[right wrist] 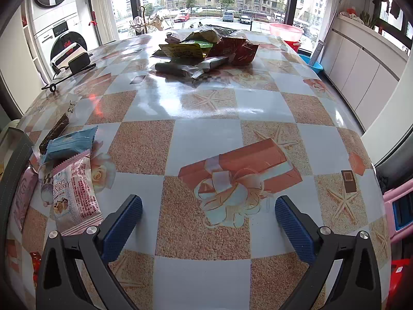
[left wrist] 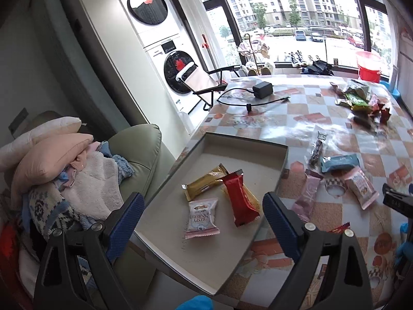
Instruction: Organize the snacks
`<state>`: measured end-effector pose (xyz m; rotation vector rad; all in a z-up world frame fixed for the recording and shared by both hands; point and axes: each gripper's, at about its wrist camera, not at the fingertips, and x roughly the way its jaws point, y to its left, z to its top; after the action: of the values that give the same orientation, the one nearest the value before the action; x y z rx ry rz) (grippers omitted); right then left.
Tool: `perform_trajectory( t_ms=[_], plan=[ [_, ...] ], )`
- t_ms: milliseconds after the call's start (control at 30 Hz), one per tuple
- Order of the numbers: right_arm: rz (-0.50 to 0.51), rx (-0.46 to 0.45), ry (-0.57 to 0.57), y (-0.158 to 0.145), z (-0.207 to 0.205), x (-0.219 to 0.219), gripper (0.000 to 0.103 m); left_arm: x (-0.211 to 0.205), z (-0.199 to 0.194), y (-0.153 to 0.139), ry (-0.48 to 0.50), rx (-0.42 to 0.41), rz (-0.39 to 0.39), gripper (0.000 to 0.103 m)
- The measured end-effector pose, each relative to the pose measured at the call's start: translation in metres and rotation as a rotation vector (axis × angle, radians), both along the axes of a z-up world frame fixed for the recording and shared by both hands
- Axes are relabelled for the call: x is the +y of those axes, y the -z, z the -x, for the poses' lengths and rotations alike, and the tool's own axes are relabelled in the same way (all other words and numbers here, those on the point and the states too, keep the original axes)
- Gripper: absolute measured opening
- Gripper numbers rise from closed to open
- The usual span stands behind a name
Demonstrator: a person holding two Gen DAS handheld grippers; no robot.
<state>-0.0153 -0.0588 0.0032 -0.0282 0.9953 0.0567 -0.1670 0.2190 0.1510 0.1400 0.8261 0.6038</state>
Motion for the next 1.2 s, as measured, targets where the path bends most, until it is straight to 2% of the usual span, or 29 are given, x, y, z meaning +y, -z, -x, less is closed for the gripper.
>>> perform_trajectory(
  t_ms=[100, 267, 1200],
  plan=[
    [0.000, 0.000, 0.000, 0.000, 0.000, 0.000, 0.103, 0.013, 0.001, -0.006, -0.033, -0.020, 0.011, 0.103],
    [0.000, 0.000, 0.000, 0.000, 0.000, 0.000, 0.103, 0.025, 0.003, -0.010, -0.065, -0.035, 0.025, 0.103],
    [0.000, -0.001, 0.000, 0.000, 0.000, 0.000, 0.103, 0.052, 0.003, 0.007, -0.119, 0.026, 0.079, 0.103]
  ],
)
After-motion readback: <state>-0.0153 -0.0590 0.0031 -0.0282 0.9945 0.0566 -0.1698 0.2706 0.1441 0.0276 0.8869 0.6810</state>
